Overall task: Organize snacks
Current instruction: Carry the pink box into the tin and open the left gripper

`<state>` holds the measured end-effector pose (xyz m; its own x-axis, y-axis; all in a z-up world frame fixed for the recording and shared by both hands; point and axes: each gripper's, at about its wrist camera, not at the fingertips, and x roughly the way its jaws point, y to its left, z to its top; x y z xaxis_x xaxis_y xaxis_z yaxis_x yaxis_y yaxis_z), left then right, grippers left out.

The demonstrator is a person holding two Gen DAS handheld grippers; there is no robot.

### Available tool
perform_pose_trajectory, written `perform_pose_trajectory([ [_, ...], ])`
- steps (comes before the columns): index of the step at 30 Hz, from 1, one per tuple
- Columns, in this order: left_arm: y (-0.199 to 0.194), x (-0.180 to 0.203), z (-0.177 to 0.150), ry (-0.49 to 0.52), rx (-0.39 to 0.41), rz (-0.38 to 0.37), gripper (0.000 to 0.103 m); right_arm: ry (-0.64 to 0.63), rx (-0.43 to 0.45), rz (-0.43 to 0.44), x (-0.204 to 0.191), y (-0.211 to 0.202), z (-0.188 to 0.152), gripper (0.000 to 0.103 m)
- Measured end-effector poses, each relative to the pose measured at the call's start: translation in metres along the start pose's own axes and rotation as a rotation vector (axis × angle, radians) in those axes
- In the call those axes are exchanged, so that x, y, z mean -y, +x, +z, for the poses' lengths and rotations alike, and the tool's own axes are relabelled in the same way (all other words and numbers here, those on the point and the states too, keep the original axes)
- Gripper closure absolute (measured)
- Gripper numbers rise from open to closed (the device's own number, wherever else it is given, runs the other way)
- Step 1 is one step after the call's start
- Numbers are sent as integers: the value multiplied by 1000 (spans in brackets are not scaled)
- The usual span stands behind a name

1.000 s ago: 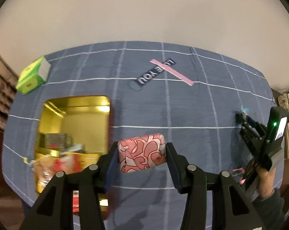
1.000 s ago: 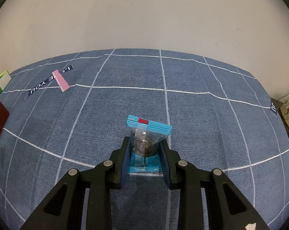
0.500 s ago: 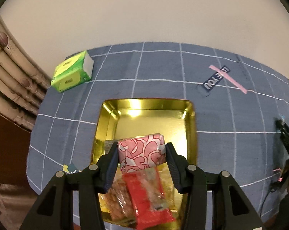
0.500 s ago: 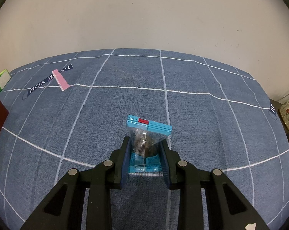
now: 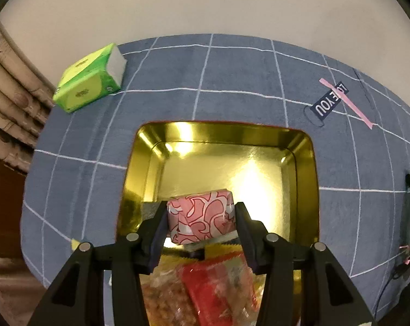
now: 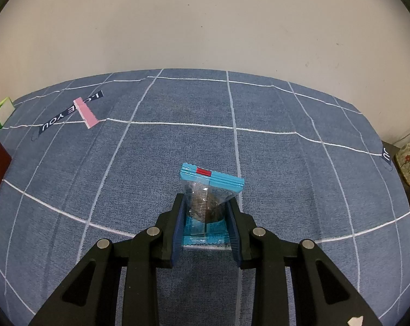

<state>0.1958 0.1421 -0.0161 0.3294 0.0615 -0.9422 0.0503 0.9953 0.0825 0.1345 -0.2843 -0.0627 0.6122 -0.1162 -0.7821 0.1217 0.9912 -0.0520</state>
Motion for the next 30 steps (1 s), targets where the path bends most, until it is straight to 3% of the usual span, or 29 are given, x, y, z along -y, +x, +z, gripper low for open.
perform_pose_trajectory([
  [13, 24, 32, 1, 95, -35, 9, 54, -2, 0, -3, 0, 0, 0, 75],
  [30, 29, 32, -1, 78, -37, 18, 51, -9, 0, -7, -1, 0, 1, 75],
])
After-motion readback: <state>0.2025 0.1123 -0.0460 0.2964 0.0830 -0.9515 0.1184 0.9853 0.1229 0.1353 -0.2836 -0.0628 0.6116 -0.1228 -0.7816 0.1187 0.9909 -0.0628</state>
